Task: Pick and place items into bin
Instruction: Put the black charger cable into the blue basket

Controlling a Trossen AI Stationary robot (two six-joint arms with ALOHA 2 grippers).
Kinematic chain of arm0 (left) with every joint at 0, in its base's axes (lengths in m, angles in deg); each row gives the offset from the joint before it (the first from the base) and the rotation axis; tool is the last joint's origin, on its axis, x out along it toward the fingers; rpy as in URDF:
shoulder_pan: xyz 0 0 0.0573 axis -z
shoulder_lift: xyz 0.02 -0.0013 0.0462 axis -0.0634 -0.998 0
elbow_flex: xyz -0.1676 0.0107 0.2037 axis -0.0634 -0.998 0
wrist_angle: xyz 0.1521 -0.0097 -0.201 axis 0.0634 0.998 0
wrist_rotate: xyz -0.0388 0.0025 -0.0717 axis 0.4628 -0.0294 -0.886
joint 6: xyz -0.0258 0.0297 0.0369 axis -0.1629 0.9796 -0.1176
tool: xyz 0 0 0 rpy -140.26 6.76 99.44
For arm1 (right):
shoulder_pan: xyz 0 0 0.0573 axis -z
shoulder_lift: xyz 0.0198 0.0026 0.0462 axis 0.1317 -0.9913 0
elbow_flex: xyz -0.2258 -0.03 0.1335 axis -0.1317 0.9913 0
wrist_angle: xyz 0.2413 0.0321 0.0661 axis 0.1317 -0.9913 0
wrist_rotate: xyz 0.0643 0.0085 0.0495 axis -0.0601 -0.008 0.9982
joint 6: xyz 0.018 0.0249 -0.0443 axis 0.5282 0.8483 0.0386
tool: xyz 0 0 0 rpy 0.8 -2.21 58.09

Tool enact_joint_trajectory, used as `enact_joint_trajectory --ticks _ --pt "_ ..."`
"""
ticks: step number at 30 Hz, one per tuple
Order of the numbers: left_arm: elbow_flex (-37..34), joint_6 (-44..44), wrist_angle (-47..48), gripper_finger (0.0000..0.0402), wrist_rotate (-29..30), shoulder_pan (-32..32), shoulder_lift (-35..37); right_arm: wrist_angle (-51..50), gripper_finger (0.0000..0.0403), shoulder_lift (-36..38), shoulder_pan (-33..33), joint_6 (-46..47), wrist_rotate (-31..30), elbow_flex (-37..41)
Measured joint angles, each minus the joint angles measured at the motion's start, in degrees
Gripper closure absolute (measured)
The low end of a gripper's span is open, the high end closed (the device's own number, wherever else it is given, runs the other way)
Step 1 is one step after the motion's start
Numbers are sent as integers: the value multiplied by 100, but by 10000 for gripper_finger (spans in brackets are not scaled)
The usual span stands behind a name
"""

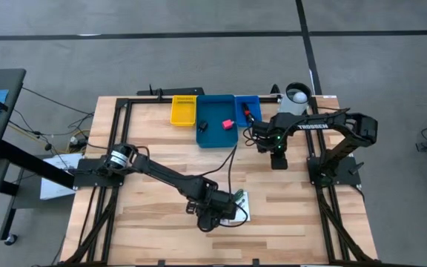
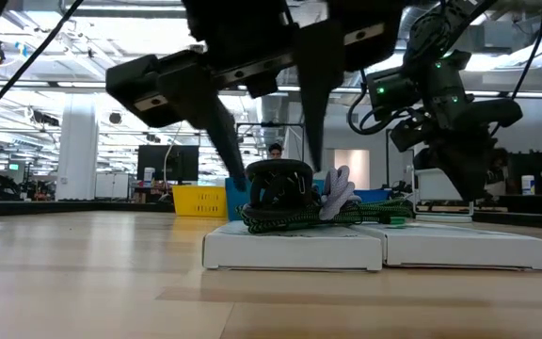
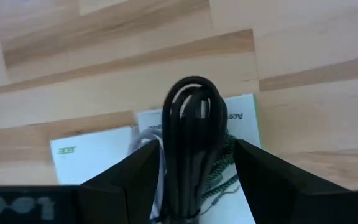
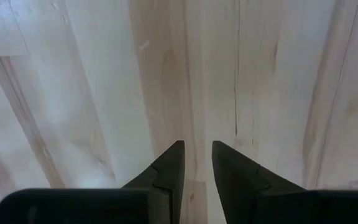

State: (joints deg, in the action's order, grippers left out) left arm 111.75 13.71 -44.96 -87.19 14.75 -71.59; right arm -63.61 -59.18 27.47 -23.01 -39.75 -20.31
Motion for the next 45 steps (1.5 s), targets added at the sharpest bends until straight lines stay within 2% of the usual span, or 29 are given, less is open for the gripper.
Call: enact_joint_trajectory --ticks 9,22,35,45 --pt "4 -1 -70 211 -37 -1 5 76 326 0 0 0 0 1" --pt "4 -90 -46 320 -41 -13 8 188 326 0 0 2 0 1" --pt "4 -85 -93 394 -34 -41 13 230 326 0 0 2 -2 -1" --pt "143 -209 205 400 396 25 19 257 326 0 0 2 -2 -1"
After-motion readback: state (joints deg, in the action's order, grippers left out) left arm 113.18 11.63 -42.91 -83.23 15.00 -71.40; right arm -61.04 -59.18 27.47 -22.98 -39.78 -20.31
